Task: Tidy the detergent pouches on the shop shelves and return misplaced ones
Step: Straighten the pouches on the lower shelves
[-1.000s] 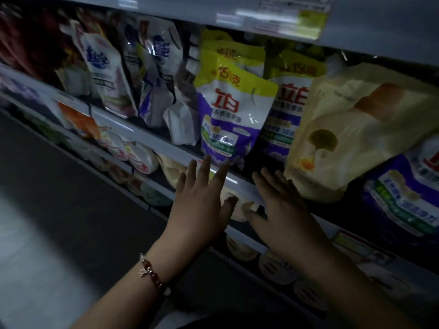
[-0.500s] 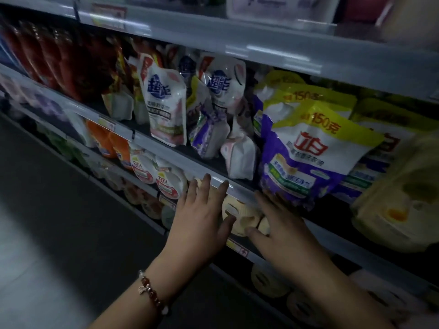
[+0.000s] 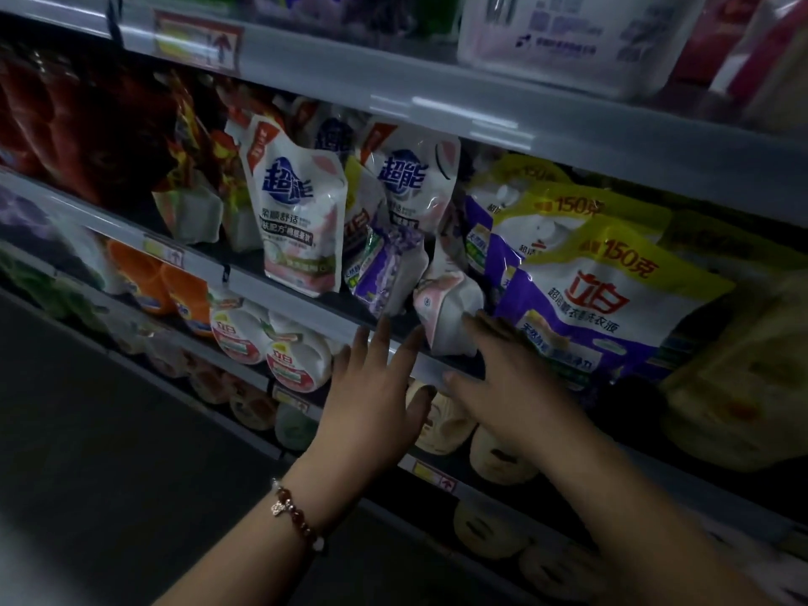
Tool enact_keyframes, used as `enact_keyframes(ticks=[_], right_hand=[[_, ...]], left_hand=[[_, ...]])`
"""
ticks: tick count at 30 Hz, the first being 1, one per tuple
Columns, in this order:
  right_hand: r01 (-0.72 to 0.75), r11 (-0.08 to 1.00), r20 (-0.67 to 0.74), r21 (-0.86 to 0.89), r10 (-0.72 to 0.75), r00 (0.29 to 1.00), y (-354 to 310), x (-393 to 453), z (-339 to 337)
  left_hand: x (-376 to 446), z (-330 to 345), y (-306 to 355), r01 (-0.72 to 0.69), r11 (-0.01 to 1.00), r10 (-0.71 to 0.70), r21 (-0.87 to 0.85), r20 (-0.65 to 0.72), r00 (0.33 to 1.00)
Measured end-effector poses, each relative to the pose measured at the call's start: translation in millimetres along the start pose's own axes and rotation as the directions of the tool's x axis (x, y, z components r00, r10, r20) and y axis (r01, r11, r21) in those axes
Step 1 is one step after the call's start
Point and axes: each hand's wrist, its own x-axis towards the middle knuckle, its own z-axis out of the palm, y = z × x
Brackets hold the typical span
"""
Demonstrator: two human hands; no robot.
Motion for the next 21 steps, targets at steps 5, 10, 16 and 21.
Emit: enact_keyframes(ticks=[5,10,16,21], right_hand=[[-0.033,0.998,-0.030,-0.045,0.032,0.999,-12,63,-13],[-0.092,0.996,-0.123,0.002,0.091,0.988,-14,134,1],[-0.250,0.966,-0.221,-0.060,0.232,0.947,-10,187,12],[-0.414,0.899,-0.337,-0.145,0.348,0.875,-13,213,21]], left_hand=[[34,24,-12,0.012,0.998,-0.007,-0.060,0.079,0.997],[67,50,-15,0.010,0.992,0.003,-0.127,0.101,0.995],[89,69,-21,-0.120,0.952,0.134,-0.280,0.032,0.990],[90,77,-41,-0.197,0.919,0.220,-0.341,0.031,0.975]])
